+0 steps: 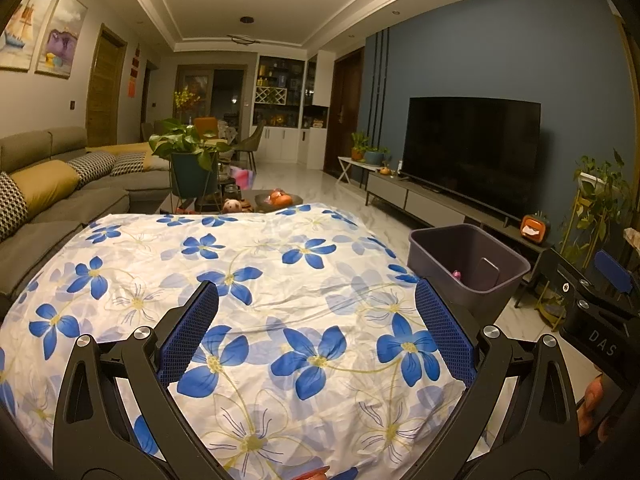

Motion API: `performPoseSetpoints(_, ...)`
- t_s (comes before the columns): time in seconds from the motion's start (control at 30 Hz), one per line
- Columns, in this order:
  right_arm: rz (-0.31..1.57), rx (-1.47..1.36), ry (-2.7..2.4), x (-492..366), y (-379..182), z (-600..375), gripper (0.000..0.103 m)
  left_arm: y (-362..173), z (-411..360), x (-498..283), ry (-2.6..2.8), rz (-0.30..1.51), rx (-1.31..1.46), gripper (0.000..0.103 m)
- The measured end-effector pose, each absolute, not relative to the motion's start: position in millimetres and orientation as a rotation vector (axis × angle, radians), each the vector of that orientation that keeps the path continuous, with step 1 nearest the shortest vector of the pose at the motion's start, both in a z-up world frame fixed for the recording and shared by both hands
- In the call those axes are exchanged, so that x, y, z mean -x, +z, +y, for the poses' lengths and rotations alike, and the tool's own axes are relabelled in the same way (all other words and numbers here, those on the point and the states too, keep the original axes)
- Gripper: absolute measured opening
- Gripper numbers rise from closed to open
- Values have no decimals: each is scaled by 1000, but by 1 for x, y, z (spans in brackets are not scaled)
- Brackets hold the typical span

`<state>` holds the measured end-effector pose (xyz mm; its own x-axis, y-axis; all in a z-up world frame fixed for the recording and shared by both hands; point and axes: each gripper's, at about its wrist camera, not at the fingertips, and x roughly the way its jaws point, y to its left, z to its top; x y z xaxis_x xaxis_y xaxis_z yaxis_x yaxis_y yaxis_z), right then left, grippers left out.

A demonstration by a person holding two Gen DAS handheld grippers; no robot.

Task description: Collect trash

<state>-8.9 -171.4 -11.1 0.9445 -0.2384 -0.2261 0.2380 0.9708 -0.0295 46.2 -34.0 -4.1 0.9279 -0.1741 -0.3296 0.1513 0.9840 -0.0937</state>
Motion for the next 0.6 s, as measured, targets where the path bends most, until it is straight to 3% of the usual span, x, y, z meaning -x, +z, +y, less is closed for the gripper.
performPoseSetpoints(0.6,229,-1,-246,10,-11,-171,97,-5,-33,-45,-167,343,68,97)
